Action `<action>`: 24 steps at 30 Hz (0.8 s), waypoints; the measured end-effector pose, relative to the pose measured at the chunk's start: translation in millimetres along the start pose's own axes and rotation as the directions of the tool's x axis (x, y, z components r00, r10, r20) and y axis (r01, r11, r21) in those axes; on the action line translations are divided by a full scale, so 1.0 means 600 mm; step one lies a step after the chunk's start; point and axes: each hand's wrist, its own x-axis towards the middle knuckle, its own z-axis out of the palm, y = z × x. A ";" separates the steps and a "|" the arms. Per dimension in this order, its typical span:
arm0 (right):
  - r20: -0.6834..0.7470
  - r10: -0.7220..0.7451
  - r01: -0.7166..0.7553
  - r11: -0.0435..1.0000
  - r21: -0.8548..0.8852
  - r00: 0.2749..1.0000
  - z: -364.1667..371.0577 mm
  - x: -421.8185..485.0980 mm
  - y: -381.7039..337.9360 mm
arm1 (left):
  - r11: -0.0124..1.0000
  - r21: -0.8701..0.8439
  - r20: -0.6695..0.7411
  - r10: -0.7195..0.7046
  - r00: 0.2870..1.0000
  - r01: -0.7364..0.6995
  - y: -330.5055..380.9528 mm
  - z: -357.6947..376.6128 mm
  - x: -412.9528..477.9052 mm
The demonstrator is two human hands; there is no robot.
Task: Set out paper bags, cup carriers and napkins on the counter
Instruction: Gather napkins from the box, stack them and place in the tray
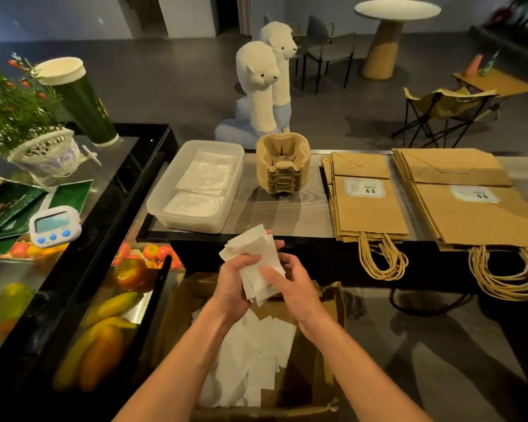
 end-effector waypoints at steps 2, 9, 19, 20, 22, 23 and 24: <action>-0.012 -0.009 0.009 1.000 0.023 1.000 -0.005 0.011 -0.022 | 0.998 0.048 -0.029 0.028 0.999 -0.027 0.013 0.020 0.003; 0.059 -0.025 0.016 0.988 0.154 0.998 -0.012 0.032 -0.088 | 0.986 0.090 -0.013 0.144 0.989 -0.142 0.050 0.060 0.026; -0.008 -0.500 0.415 0.728 -0.545 0.866 -0.066 0.078 -0.157 | 0.820 0.479 -0.005 0.360 0.933 -0.314 0.108 0.035 0.070; 0.009 -0.531 0.429 0.675 -0.600 0.847 -0.070 0.084 -0.159 | 0.792 0.522 -0.002 0.372 0.928 -0.317 0.109 0.034 0.073; 0.025 -0.555 0.439 0.629 -0.641 0.831 -0.074 0.095 -0.156 | 0.732 0.602 0.012 0.392 0.920 -0.320 0.106 0.029 0.082; 0.025 -0.552 0.439 0.632 -0.638 0.833 -0.075 0.100 -0.150 | 0.711 0.628 0.013 0.398 0.917 -0.317 0.103 0.026 0.086; 0.023 -0.544 0.437 0.646 -0.626 0.839 -0.074 0.104 -0.144 | 0.704 0.639 0.005 0.398 0.918 -0.309 0.099 0.024 0.090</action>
